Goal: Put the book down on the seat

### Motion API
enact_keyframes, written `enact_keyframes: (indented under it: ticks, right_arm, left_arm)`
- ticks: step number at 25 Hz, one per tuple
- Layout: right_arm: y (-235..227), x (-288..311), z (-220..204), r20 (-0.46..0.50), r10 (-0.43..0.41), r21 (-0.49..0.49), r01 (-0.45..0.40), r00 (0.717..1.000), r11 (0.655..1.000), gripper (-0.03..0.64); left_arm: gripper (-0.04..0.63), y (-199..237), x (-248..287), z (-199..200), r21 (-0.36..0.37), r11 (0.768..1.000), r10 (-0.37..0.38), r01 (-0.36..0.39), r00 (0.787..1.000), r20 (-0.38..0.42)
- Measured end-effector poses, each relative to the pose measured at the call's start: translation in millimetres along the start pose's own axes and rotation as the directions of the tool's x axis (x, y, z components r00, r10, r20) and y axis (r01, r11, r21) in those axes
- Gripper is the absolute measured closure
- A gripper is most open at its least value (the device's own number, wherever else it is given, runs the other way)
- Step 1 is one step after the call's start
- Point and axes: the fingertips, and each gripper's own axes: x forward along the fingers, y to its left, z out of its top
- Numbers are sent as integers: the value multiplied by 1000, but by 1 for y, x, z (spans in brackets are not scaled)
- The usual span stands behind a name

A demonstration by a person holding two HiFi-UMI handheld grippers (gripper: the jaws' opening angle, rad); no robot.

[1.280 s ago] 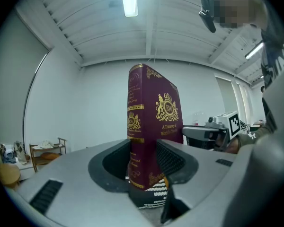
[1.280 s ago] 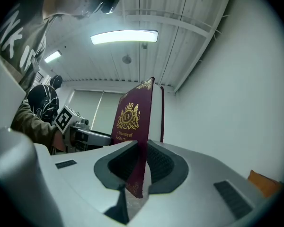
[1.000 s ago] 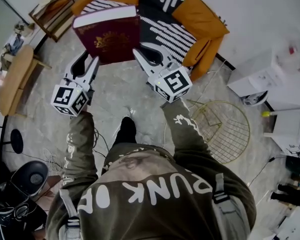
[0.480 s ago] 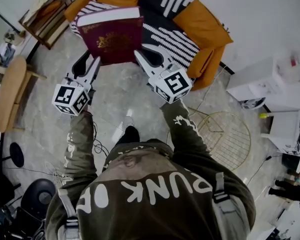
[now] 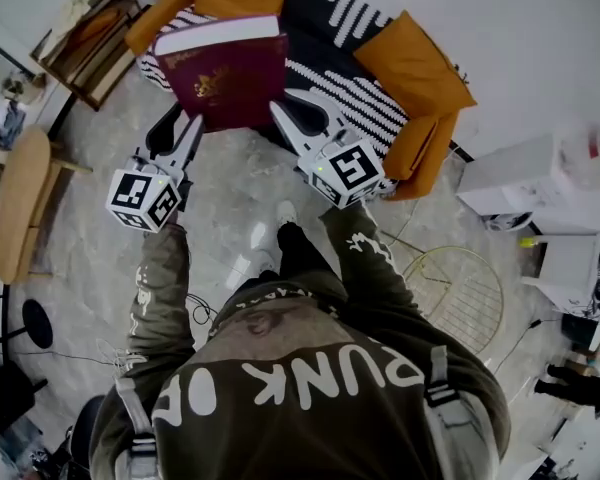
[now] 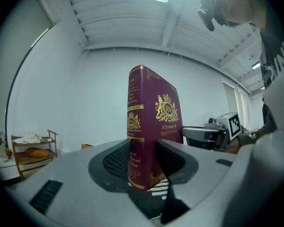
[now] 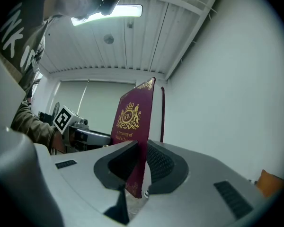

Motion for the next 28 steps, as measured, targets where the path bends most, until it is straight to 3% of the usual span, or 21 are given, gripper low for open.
enact_keyframes:
  ticks: [9, 18, 28]
  right_arm:
    - [-82, 78, -34, 3, 26, 13, -26, 1000, 1000, 552]
    - [-195, 156, -66, -28, 46, 72, -44, 999, 996, 552]
    - [-274, 215, -104, -67, 63, 114, -55, 996, 992, 552]
  left_arm:
    - [436, 75, 87, -17, 5, 999, 33, -33, 999, -5]
    - [436, 147, 203, -24, -27, 998, 61, -62, 997, -50]
    - [436, 204, 287, -47, -60, 996, 58, -64, 993, -104]
